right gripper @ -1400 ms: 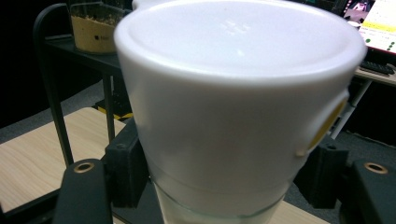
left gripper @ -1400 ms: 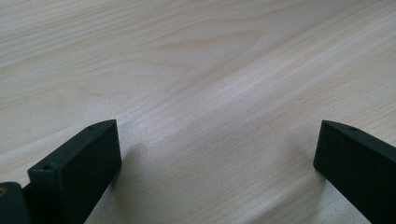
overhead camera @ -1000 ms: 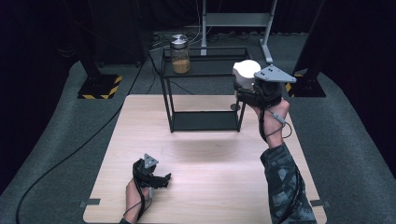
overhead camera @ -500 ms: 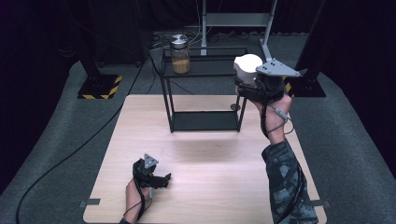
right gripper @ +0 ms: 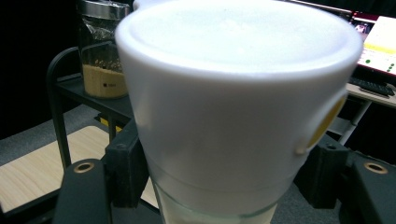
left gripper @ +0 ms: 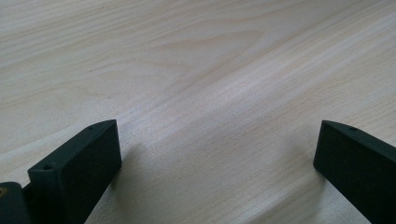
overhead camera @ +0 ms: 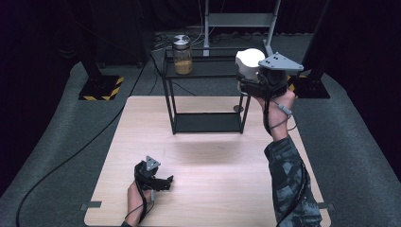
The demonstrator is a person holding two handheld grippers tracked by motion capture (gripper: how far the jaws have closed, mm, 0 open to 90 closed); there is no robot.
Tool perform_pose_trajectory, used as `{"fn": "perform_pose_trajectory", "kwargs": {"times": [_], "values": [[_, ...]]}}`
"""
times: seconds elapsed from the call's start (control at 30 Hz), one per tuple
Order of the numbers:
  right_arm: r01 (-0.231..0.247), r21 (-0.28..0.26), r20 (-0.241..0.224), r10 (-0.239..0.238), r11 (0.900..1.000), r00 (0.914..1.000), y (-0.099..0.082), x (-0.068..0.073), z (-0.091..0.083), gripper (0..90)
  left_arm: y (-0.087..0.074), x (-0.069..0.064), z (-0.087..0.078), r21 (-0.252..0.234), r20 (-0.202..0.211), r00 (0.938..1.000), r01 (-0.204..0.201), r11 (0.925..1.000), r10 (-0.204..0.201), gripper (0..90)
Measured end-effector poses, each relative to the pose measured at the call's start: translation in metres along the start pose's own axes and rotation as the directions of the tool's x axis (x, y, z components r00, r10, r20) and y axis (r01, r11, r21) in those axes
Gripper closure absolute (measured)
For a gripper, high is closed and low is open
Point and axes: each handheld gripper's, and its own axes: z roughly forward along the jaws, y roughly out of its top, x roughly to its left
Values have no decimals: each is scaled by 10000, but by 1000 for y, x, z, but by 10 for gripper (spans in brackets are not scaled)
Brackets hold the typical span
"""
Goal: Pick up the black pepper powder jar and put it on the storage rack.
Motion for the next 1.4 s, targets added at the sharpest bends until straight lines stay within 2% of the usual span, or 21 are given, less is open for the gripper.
{"fn": "perform_pose_trajectory", "kwargs": {"times": [0.37, 0.87, 1.4], "values": [[-3, 10, -66, 3, 10000, 10000, 10, -2, 9, 294, 0, 0, 0, 0, 4, 10000, -1, 10000, 1, 4], [-311, 117, -163, 313, 9994, 9994, 25, -8, 29, 294, 0, 0, 0, 2, 4, 10000, -1, 10000, 1, 4], [-1179, 664, -32, 1184, 9908, 9930, 39, -27, 63, 294, 0, 0, 0, -1, 13, 10000, -12, 10000, 12, 4]]}}
